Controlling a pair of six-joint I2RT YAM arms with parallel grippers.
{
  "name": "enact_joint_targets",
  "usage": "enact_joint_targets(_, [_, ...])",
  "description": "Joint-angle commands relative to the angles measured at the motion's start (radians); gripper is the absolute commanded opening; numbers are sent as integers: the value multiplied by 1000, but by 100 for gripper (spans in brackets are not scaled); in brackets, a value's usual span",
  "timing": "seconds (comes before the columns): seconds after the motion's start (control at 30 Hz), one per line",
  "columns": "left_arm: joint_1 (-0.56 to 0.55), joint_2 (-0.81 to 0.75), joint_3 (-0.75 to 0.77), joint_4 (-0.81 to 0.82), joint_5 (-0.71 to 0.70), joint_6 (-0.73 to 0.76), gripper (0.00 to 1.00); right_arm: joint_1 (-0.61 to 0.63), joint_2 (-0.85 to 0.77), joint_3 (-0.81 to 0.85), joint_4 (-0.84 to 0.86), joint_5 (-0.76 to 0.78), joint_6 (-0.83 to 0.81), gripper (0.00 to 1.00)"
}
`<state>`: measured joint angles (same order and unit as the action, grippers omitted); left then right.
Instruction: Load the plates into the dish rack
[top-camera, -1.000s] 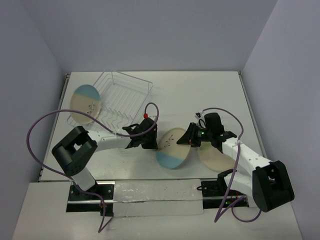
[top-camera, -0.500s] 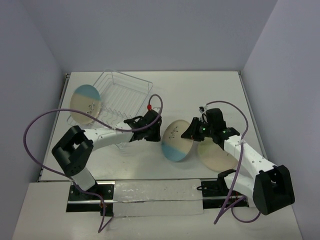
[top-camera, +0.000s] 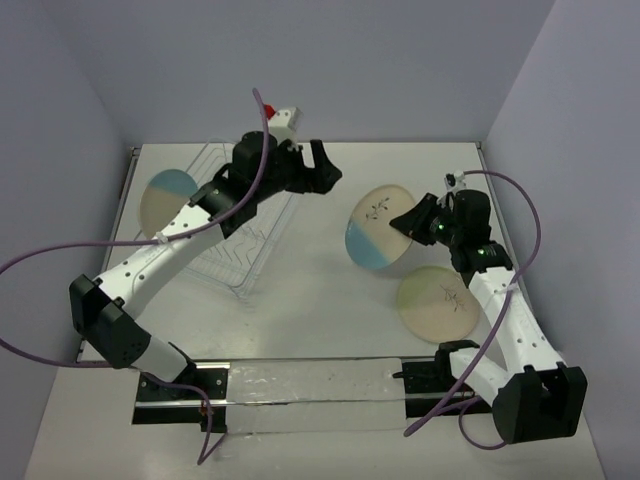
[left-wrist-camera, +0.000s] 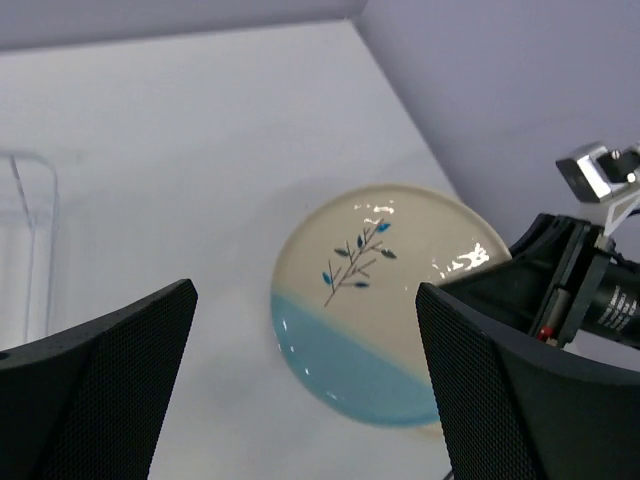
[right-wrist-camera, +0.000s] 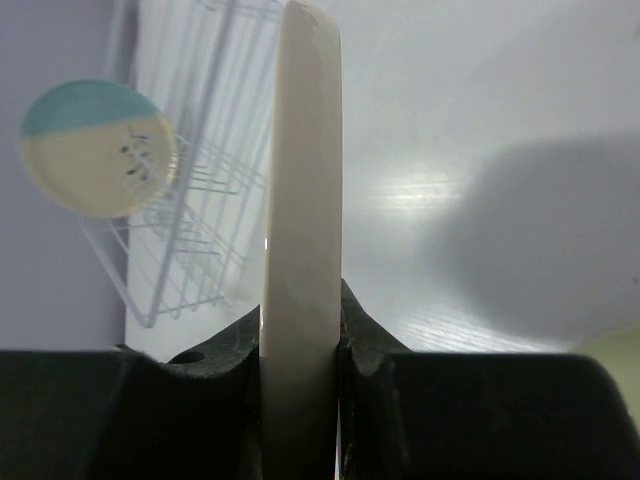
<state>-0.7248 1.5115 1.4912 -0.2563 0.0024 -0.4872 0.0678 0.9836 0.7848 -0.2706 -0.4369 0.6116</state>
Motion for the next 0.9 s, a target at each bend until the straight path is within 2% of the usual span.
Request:
enact_joint_targets(0.0, [112,40,58,29,249,95,99,-2,-29,139,184,-130,44,0])
enact_joint_targets(0.07, [167,33,42,59,408,122,99,-7,-23,150,271,-191,90,0])
enact_joint_targets(0.13, [185,24,14,90,484,140,99,-13,-16,137,411,-266,161,0])
enact_joint_targets(0.3, [188,27,-11,88,565,185,99,-22,56,151,693,-451,326,0])
enact_joint_targets(0.63, [196,31,-114,230,765,163,99,-20,140,159,957,-558,509,0])
enact_joint_targets(0.73, [199,29,-140,281,830,151,93,-20,150,152,1004,-572,539,0])
enact_joint_targets(0.87, [200,29,-167,400,953,99,80,-19,176,128,1141,-593,609,0])
